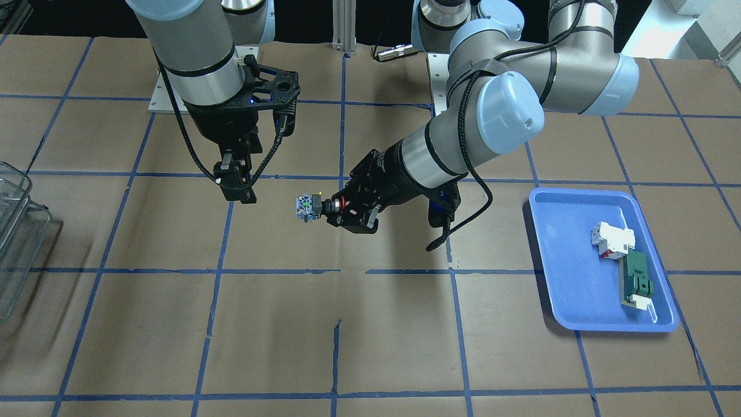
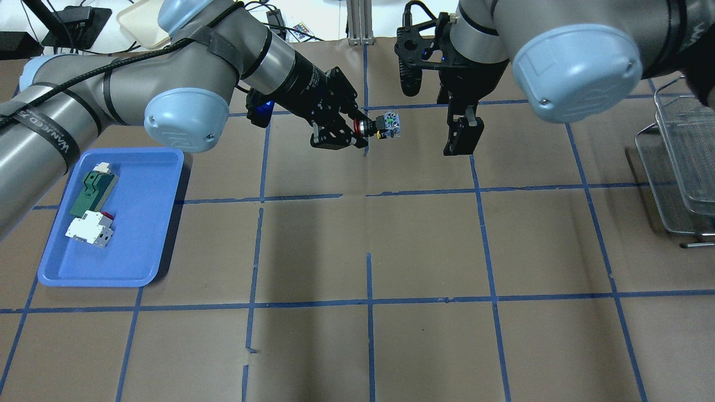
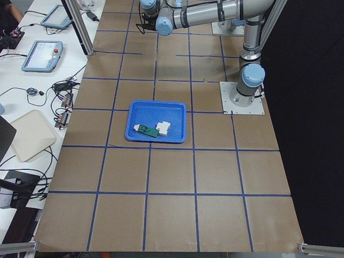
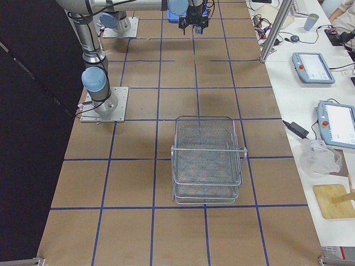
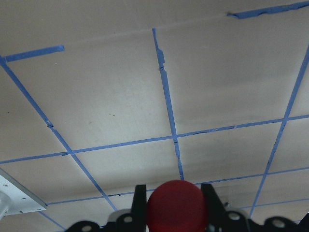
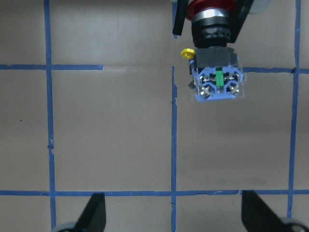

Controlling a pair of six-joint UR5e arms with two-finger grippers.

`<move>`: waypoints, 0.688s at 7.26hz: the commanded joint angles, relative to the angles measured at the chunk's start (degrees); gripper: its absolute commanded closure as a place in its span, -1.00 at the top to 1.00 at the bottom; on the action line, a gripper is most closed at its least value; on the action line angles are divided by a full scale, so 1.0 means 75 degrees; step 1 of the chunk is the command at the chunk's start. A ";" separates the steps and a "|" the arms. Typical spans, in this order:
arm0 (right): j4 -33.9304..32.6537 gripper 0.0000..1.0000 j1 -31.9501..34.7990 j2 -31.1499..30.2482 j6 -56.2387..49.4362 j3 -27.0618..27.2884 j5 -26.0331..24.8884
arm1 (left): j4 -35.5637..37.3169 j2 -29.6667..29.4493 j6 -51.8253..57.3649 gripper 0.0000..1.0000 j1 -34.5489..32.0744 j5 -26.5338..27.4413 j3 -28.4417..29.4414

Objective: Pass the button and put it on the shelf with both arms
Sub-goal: 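Bring the right gripper down to the button held by the left gripper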

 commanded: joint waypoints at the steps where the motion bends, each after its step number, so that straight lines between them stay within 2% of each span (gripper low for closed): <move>1: 0.0056 1.00 0.0247 0.0324 0.0093 -0.0360 0.0082 | 0.0000 0.0068 -0.0111 -1.00 -0.0027 -0.0294 0.0004; 3: -0.0072 1.00 0.0435 0.0559 0.0385 -0.0348 0.0678 | 0.0000 0.0115 -0.0111 -1.00 -0.0039 -0.0344 -0.0008; 5: -0.0538 1.00 0.0506 0.0549 0.0516 -0.0360 0.0610 | 0.0000 0.0115 -0.0111 -1.00 -0.0027 -0.0321 -0.0019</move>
